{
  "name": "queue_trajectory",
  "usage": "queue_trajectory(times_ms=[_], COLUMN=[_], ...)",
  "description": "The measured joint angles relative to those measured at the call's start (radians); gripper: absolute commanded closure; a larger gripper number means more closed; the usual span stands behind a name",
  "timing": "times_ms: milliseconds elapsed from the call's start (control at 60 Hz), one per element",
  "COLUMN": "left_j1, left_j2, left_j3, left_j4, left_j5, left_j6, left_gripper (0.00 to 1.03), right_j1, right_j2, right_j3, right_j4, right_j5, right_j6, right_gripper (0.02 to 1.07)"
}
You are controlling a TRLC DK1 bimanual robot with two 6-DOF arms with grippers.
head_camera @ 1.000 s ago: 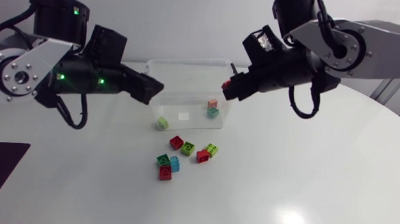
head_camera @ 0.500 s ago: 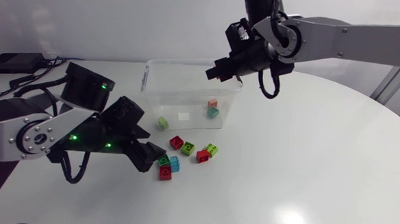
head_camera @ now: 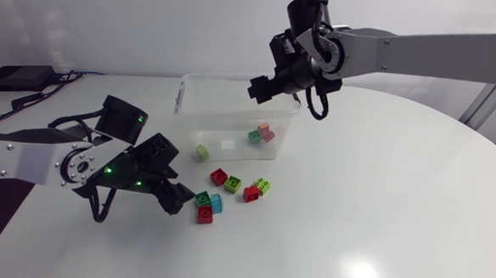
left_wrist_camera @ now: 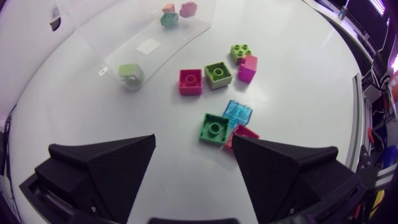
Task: Place the duplo bricks in the container
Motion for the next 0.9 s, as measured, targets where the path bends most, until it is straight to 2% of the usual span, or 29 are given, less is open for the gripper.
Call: queue_trajectory(times_ms=[83,167,483,900], left_j1=[0.038,0.043,-0.026,-0.070], left_j2=[0.019,0.050,0.151,0.197], left_j3=[-0.007,-0.021,-0.052,-0.020], left_j4=[0.003,0.006,0.075,0.175], left_j5=[0.000,0.000,-0.004,-0.031], left_j6=[0.051,0.090,0.115,0.102], left_gripper=[0.18,0.18,0.18,0.18], right_j1=[0.000,0.000,-0.021,-0.035], right_j2=[-0.042,-0.098,-0.314,-0.410], right_j3=[-0.057,-0.126,-0.315,-0.470], right_j4=[0.001,0.006,0.029,0.052], right_j5=[0.000,0.000,-0.007,-0.023], right_j6=[0.000,0.000,0.000,0.000], right_gripper=[0.07,0.07,0.07,0.07])
